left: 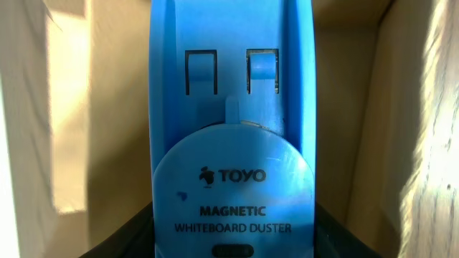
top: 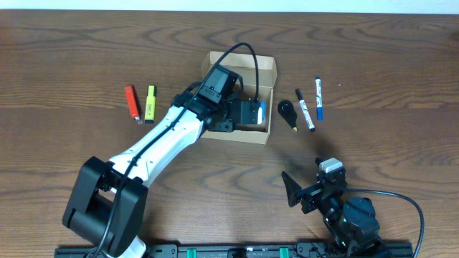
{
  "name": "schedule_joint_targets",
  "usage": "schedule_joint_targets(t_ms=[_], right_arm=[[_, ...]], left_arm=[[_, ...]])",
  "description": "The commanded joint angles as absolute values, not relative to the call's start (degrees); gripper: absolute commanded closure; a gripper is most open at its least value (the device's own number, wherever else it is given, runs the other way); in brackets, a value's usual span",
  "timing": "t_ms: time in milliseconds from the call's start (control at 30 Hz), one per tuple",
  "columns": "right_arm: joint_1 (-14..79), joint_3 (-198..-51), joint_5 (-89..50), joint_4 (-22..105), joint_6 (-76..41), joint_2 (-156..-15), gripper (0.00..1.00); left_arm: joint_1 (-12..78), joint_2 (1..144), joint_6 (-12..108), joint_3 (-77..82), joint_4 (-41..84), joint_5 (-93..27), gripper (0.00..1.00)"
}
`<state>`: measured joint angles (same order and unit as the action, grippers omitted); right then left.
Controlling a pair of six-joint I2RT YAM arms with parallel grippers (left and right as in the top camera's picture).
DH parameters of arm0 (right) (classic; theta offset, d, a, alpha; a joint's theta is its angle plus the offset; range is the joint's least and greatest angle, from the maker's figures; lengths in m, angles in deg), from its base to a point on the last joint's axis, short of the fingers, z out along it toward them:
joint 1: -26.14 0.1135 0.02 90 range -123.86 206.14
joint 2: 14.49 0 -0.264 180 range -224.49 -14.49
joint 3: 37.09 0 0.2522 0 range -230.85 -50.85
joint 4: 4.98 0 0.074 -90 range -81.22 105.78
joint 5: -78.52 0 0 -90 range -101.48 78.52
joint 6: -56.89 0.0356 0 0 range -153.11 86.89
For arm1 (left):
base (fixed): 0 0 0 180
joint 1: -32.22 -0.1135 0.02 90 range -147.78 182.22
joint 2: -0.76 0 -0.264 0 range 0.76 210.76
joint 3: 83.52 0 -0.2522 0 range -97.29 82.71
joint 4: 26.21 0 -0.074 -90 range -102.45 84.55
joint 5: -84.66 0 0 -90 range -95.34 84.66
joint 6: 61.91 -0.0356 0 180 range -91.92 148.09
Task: Pack container
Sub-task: 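Lift the blue duster with left gripper and carry it over the box, then lower the duster into the box and open the left gripper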
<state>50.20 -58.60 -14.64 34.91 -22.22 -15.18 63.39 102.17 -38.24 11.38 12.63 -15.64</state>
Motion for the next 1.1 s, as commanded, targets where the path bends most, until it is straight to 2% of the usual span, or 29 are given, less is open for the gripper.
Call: schedule_joint_targets(t_ms=[0, 133, 267, 433, 700, 867, 1067], right_arm=[[50.50, -58.30, -14.31, 34.93, -22.46, -14.81, 0.01], [50.50, -58.30, -14.31, 34.93, -22.46, -14.81, 0.01], [50.50, -58.30, -14.31, 34.93, -22.46, -14.81, 0.01], [50.50, -58.30, -14.31, 34.93, -22.46, -14.81, 0.01], [50.50, -58.30, -14.31, 34.93, -22.46, -14.81, 0.01], [50.50, -58.30, -14.31, 34.93, -22.46, -14.81, 0.01], [50.50, -58.30, -14.31, 34.93, -22.46, -14.81, 0.01]], left_arm=[[62.48, 102.49, -39.27, 10.53, 13.47, -15.89, 0.73], [62.50, 102.34, -40.69, 10.53, 14.23, -16.87, 0.74], [62.41, 102.34, -40.97, 10.53, 16.22, -19.95, 0.66], [61.45, 102.34, -40.99, 10.53, 17.03, -20.21, 0.67], [59.94, 102.34, -40.97, 10.53, 17.40, -20.43, 0.60], [59.83, 102.34, -40.97, 10.53, 17.36, -20.43, 0.47], [59.81, 102.34, -40.97, 10.53, 17.33, -20.41, 0.38]])
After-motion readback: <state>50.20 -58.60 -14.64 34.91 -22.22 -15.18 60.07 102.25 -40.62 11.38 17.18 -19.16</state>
